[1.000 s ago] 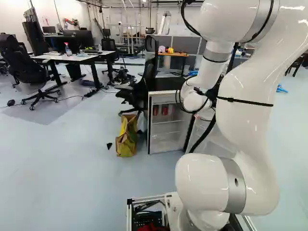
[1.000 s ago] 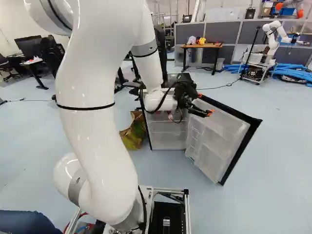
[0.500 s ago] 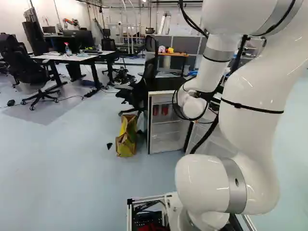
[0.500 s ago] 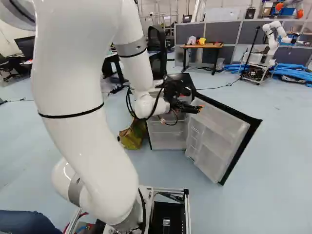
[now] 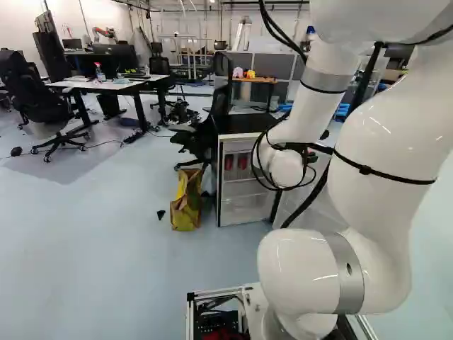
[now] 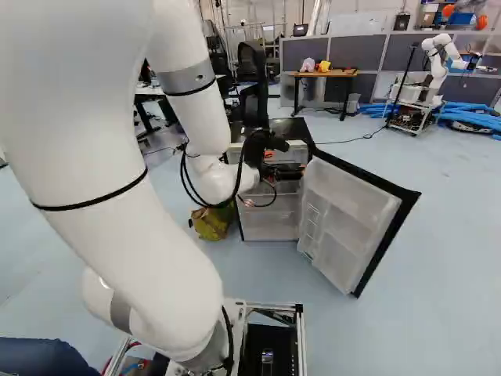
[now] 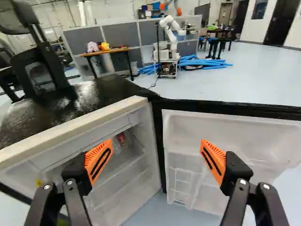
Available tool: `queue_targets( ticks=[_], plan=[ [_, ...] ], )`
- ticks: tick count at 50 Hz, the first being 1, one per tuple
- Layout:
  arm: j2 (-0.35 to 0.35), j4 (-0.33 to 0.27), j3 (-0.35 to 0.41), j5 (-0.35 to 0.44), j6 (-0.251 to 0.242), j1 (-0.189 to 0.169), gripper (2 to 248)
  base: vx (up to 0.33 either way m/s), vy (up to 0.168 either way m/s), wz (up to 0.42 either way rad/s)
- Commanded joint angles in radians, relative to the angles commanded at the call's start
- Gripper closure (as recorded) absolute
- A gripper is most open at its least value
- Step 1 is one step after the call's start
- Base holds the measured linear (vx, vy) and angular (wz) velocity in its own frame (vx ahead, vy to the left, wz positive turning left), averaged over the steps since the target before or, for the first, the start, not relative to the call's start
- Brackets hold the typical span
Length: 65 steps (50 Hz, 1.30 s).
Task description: Grab a drink from the fridge
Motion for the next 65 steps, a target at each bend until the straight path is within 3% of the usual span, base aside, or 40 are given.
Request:
queue_targets(
  ticks=[14, 47, 54, 65],
  plan=[
    [0.051, -0.148, 0.056, -0.02, 0.0, 0.014, 3, 0.0, 0.0, 0.0],
    [-0.055, -0.489, 0.033, -0.108, 0.0, 0.014, 3, 0.0, 0.0, 0.0],
    [-0.082, -0.532, 0.025, -0.137, 0.0, 0.014, 3, 0.0, 0.0, 0.0],
    [-0.124, -0.533, 0.012, -0.138, 0.0, 0.014, 3, 0.0, 0.0, 0.0]
  ],
)
